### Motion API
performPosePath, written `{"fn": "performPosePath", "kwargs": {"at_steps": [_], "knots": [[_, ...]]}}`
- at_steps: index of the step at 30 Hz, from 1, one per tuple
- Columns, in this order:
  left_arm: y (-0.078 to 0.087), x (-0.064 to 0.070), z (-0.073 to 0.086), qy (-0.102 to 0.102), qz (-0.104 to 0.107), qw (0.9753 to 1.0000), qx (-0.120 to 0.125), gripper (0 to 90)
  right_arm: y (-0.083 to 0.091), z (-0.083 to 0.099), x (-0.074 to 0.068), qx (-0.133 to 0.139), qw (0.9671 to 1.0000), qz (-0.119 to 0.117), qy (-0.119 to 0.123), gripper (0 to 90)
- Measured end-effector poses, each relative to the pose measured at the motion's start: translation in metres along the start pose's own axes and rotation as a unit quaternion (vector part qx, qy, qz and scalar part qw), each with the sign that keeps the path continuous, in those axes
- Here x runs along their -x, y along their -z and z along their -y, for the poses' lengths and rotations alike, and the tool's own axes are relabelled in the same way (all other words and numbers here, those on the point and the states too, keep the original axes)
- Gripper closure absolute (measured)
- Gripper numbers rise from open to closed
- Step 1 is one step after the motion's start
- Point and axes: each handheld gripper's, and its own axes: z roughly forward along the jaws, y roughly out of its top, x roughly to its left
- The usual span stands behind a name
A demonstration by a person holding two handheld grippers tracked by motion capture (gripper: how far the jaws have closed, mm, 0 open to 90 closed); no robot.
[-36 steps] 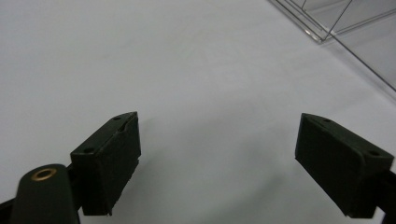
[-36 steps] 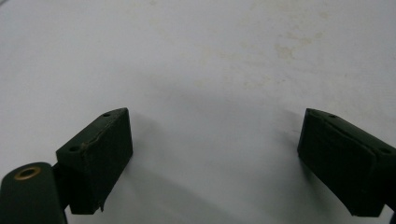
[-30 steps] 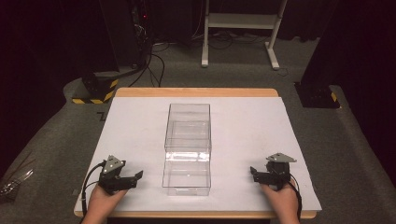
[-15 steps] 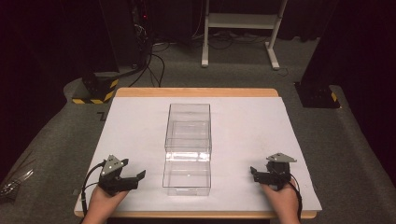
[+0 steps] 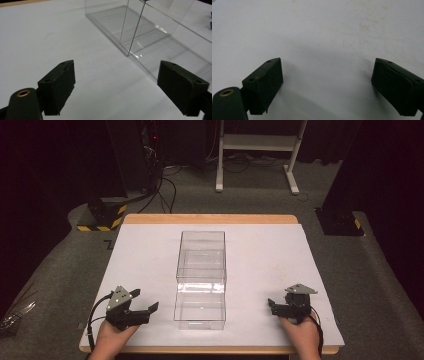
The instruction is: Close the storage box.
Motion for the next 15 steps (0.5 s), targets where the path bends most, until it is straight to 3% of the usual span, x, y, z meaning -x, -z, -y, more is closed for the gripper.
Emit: {"fn": "performPosePath", "kwargs": {"at_steps": [15], "knots": [[0.007,0.017,-0.009,-0.013,0.021,0.9993,0.028,15.3,0.000,0.000,0.000,0.000,1.0000,0.000,0.000,10.4]]}}
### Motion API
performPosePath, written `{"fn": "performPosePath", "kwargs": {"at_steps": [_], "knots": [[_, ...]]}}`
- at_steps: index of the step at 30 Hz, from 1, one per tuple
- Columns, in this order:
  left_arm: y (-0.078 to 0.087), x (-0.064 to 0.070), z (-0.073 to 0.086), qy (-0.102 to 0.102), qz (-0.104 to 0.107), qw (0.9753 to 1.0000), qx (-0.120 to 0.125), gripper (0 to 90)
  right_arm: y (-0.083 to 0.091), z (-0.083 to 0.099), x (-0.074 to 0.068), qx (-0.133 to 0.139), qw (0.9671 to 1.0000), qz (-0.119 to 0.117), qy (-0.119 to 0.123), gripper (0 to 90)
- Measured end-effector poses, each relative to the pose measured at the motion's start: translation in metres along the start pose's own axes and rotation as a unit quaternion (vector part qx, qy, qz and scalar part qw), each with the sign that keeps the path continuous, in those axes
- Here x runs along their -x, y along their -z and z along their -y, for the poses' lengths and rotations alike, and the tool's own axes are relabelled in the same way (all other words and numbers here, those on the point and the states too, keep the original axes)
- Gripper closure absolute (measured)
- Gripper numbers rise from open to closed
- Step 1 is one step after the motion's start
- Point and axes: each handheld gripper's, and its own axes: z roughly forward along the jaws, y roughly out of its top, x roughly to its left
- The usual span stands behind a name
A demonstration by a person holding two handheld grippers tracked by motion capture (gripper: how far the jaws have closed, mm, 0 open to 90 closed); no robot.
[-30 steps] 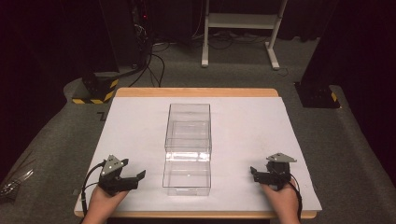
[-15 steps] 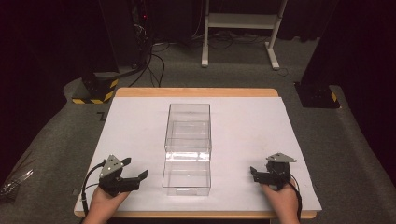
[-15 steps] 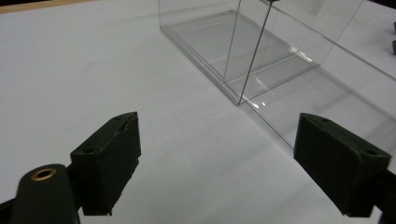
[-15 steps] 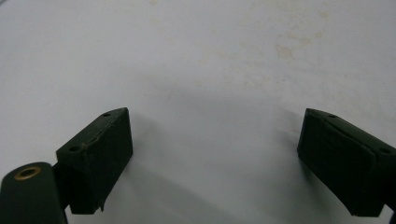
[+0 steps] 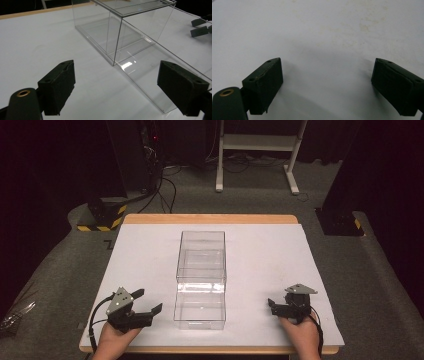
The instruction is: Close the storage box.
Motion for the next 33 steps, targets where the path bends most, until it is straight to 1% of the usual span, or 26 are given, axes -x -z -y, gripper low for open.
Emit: {"fn": "performPosePath", "kwargs": {"at_steps": [1,3,7,10,12,17,20,23,28,33], "knots": [[0.000,0.001,-0.001,-0.004,0.000,1.0000,0.001,15.3,0.000,0.000,0.000,0.000,1.0000,0.000,0.000,10.3],[0.001,0.003,-0.002,-0.004,0.003,1.0000,0.004,15.3,0.000,0.000,0.000,0.000,1.0000,0.000,0.000,10.4],[0.002,0.010,-0.004,-0.007,0.013,0.9998,0.011,15.3,0.000,0.000,0.000,0.000,1.0000,0.000,0.000,10.4],[0.002,0.014,-0.005,-0.013,0.017,0.9997,0.011,15.3,0.000,0.000,0.000,0.000,1.0000,0.000,0.000,10.4],[0.003,0.018,-0.006,-0.011,0.024,0.9995,0.017,15.3,0.000,0.000,0.000,0.000,1.0000,0.001,0.001,10.4],[0.004,0.023,-0.008,-0.014,0.028,0.9993,0.023,15.3,0.000,0.000,0.000,0.000,1.0000,0.001,0.002,10.4],[0.005,0.026,-0.009,-0.004,0.037,0.9989,0.030,15.3,0.000,0.000,0.000,0.000,1.0000,0.001,0.002,10.4],[0.005,0.029,-0.009,-0.010,0.038,0.9988,0.027,15.3,0.000,0.000,0.000,0.000,1.0000,0.001,0.002,10.4],[0.006,0.037,-0.011,-0.015,0.043,0.9984,0.033,15.3,0.000,0.000,0.000,0.000,1.0000,0.001,0.002,10.4],[0.006,0.044,-0.011,-0.015,0.051,0.9979,0.036,15.2,0.000,0.000,0.000,0.000,1.0000,0.001,0.002,10.4]]}}
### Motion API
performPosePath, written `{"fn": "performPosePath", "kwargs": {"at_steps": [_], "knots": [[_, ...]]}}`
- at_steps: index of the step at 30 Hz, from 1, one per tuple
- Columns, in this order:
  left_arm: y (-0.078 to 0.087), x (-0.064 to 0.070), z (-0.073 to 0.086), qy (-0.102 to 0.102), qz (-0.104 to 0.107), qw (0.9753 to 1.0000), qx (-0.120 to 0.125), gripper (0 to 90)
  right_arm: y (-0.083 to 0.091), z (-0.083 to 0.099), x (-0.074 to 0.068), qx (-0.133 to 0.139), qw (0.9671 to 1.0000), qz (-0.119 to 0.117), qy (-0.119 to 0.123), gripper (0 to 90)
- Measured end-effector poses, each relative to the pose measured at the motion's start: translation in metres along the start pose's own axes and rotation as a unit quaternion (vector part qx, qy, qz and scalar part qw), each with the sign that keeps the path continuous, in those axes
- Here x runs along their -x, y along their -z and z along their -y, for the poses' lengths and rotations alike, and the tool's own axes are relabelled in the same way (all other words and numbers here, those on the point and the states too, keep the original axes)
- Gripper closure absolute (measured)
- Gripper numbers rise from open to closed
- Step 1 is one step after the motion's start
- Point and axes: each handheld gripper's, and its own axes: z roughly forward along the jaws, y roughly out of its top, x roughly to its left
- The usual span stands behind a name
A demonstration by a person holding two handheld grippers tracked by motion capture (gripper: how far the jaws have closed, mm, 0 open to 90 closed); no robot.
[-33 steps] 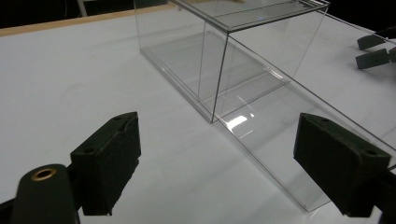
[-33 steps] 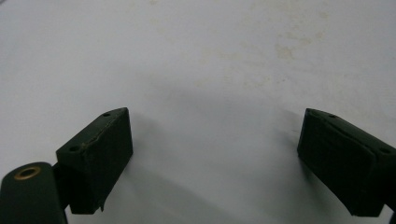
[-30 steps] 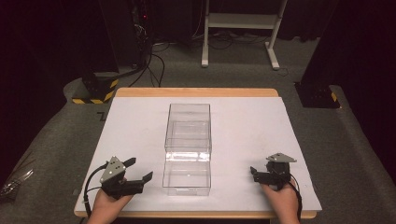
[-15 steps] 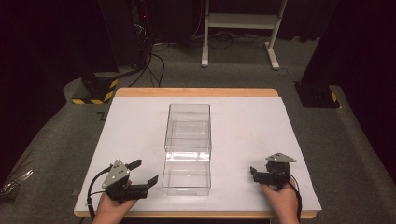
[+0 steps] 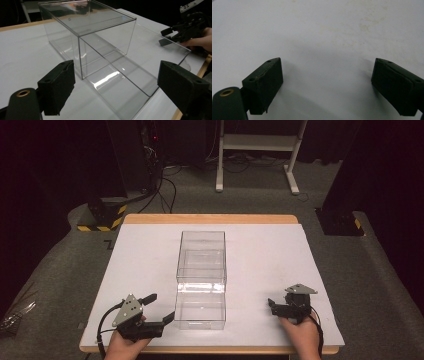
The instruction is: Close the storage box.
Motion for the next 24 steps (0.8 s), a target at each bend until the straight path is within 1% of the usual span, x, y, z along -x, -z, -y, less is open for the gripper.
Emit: {"fn": "performPosePath", "kwargs": {"at_steps": [1,4,7,17,21,24], "knots": [[-0.001,0.003,0.000,-0.006,0.001,1.0000,-0.003,15.1,0.000,0.000,0.000,0.000,1.0000,0.000,0.000,10.4],[-0.002,0.007,0.001,-0.008,0.007,0.9999,-0.005,15.1,0.000,0.000,0.000,0.000,1.0000,0.000,-0.002,10.4],[-0.002,0.008,0.001,-0.008,0.009,0.9999,-0.004,15.1,0.000,0.000,0.000,0.000,1.0000,0.000,-0.001,10.3],[-0.008,0.015,0.005,-0.013,0.019,0.9996,-0.015,14.8,0.000,0.000,0.000,0.000,1.0000,0.000,-0.001,10.4],[-0.012,0.016,0.008,-0.011,0.022,0.9994,-0.022,14.7,0.000,0.000,0.000,0.000,1.0000,0.000,0.000,10.4],[-0.013,0.016,0.009,-0.006,0.024,0.9995,-0.022,14.7,0.000,0.000,0.000,0.000,1.0000,0.000,-0.002,10.4]]}}
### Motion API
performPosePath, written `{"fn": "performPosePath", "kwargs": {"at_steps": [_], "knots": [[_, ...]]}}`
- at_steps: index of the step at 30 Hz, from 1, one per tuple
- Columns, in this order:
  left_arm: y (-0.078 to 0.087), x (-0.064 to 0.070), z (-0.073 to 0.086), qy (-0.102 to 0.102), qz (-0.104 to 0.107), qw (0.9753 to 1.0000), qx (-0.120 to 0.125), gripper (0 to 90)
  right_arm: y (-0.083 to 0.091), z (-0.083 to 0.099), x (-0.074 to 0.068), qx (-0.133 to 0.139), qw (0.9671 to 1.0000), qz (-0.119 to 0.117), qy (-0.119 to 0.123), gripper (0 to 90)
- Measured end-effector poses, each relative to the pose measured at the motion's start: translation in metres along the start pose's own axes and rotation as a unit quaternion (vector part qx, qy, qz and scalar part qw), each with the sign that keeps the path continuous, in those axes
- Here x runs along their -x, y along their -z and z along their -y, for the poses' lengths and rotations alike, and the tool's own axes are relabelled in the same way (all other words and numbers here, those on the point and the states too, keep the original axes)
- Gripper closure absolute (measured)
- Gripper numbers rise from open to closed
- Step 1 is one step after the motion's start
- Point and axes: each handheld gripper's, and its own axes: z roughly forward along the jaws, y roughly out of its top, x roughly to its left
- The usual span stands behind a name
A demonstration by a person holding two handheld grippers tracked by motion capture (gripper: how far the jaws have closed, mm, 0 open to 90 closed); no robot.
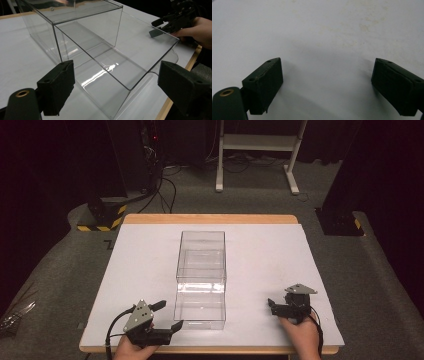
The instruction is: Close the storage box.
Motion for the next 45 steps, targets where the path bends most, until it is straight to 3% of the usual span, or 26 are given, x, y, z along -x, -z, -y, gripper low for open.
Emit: {"fn": "performPosePath", "kwargs": {"at_steps": [7,14,19,25,32,45], "knots": [[-0.004,0.000,0.005,0.000,0.003,1.0000,-0.009,14.7,0.000,0.000,0.000,0.000,1.0000,0.000,0.000,10.4],[-0.014,0.000,0.013,0.001,0.006,0.9994,-0.033,14.7,0.000,0.000,0.000,0.000,1.0000,0.000,0.000,10.4],[-0.018,-0.003,0.016,0.010,0.003,0.9991,-0.042,14.8,0.000,0.000,0.000,0.000,1.0000,0.000,0.000,10.3],[-0.023,-0.004,0.018,0.001,-0.004,0.9987,-0.052,15.4,0.000,0.000,0.000,0.000,1.0000,0.000,0.000,10.3],[-0.025,-0.003,0.019,0.001,0.004,0.9985,-0.054,18.5,0.000,0.000,0.000,0.000,1.0000,0.000,0.000,10.3],[-0.030,-0.002,0.018,0.001,-0.005,0.9990,-0.045,20.9,0.000,0.000,0.000,0.000,1.0000,0.000,0.000,10.3]]}}
